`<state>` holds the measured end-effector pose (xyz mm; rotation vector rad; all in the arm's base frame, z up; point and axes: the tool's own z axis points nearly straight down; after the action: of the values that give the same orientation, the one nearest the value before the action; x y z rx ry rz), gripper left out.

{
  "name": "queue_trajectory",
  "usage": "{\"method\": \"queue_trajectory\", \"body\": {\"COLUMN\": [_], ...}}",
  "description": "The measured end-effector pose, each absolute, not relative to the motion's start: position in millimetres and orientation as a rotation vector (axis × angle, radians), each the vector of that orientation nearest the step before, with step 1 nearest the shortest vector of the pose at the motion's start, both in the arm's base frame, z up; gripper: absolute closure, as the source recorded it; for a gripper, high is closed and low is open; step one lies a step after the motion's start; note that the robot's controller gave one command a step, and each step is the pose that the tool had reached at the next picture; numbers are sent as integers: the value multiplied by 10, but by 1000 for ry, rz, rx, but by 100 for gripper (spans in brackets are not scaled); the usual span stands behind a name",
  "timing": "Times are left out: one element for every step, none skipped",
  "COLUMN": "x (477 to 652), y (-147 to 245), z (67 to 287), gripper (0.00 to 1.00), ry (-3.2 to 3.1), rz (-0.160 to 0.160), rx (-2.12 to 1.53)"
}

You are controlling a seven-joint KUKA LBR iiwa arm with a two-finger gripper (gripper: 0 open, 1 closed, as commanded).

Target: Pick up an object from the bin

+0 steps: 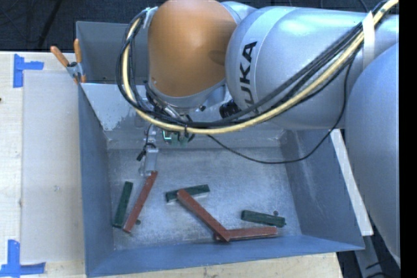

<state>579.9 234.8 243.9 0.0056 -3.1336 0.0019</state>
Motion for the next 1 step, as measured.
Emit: {"method": "queue_trajectory", "body": {"x": [5378], "y": [1751], "z": [778], "gripper": [0], "ry": [-2993], "rz": [-1], "rx": [941]}}
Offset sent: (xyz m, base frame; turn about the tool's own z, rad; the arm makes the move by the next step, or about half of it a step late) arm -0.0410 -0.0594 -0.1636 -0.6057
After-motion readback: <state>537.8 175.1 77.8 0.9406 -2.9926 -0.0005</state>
